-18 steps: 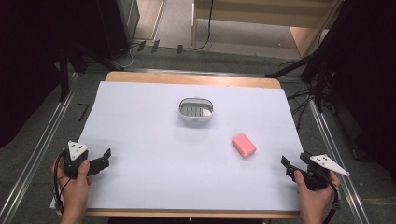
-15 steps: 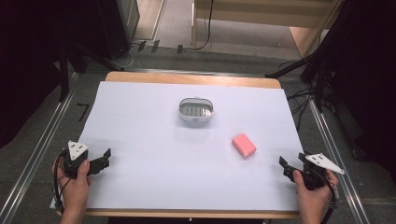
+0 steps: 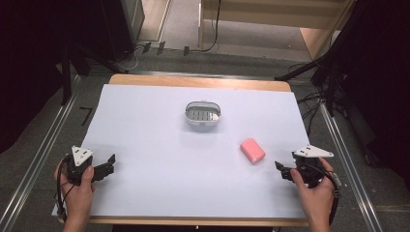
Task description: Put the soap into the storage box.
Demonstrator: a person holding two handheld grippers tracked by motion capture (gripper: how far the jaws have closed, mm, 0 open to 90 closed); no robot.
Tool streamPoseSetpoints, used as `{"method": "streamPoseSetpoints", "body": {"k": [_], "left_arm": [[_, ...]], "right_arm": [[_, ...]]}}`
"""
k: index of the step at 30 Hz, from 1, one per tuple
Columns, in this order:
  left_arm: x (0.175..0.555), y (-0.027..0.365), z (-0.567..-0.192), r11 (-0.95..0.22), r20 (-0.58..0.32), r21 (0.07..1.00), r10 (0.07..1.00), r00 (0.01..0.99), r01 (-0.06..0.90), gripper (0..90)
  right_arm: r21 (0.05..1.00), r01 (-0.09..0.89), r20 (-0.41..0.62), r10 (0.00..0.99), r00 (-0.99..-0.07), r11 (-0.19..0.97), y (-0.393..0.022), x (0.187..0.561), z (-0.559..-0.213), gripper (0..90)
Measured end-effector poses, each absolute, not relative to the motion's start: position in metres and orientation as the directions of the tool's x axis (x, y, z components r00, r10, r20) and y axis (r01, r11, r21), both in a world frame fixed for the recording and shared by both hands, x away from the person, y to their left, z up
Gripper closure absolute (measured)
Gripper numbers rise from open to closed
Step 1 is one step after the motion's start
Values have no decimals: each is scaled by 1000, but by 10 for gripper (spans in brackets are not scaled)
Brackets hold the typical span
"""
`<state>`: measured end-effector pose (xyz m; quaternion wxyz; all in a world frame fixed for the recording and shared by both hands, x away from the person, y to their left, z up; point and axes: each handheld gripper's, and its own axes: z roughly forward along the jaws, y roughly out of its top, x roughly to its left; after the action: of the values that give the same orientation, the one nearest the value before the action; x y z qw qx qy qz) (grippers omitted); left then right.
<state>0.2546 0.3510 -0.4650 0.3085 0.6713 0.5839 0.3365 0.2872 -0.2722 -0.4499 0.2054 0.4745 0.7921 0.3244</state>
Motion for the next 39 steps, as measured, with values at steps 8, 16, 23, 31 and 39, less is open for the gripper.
{"method": "streamPoseSetpoints", "body": {"k": [8,16,23,31,39], "left_arm": [[255,350,-465,-137,102,805,990,92,578,137],[255,349,-465,-140,105,803,990,94,579,137],[255,349,-465,-142,106,803,990,95,579,137],[255,349,-465,-148,111,801,989,99,579,137],[255,349,-465,-147,110,801,989,99,581,136]], "right_arm": [[593,691,1,858,-513,413,-260,298,-450,147],[500,739,-21,859,-512,452,-247,312,-443,136],[444,756,-23,850,-527,481,-235,323,-441,134],[396,771,-6,841,-541,499,-221,335,-439,106],[387,779,14,841,-540,493,-211,342,-434,105]]}}
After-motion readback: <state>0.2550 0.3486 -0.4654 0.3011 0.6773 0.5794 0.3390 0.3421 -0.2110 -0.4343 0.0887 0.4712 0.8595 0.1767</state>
